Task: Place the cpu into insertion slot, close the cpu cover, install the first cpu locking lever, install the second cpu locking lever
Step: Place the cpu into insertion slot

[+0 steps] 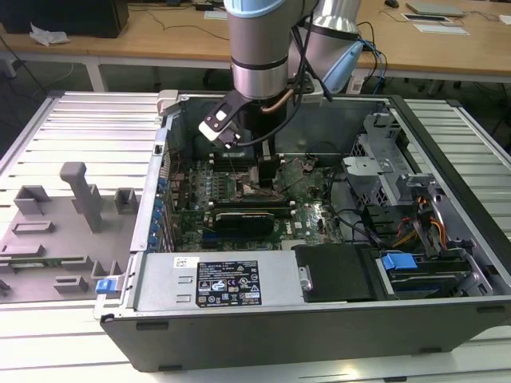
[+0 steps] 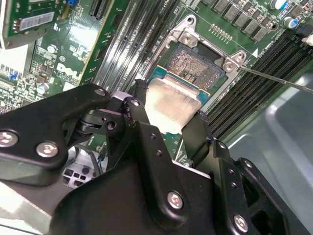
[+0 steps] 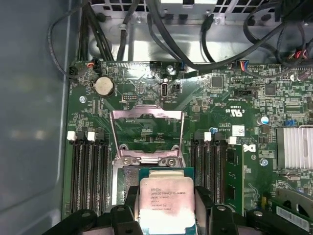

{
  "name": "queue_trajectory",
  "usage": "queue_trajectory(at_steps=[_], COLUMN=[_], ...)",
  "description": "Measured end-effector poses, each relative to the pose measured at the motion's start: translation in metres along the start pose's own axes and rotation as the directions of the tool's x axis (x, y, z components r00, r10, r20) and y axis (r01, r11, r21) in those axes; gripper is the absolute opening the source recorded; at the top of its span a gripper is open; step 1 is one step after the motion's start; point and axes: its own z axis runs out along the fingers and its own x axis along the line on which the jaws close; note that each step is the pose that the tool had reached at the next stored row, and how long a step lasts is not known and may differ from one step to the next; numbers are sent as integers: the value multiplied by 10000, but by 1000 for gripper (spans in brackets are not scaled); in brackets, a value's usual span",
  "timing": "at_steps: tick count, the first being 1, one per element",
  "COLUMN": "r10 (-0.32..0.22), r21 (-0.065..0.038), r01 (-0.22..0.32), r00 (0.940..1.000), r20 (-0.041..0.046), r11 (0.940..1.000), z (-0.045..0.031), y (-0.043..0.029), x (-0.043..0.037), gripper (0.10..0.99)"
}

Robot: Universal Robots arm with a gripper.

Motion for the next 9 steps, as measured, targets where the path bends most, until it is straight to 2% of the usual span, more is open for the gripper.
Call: queue_trajectory(at_steps=[9], r10=[67], r21=[-1], r01=[-67], r00=[10000], r20=[8], r11=[10000], z=[67], y=[-21], x=[57], gripper=[541])
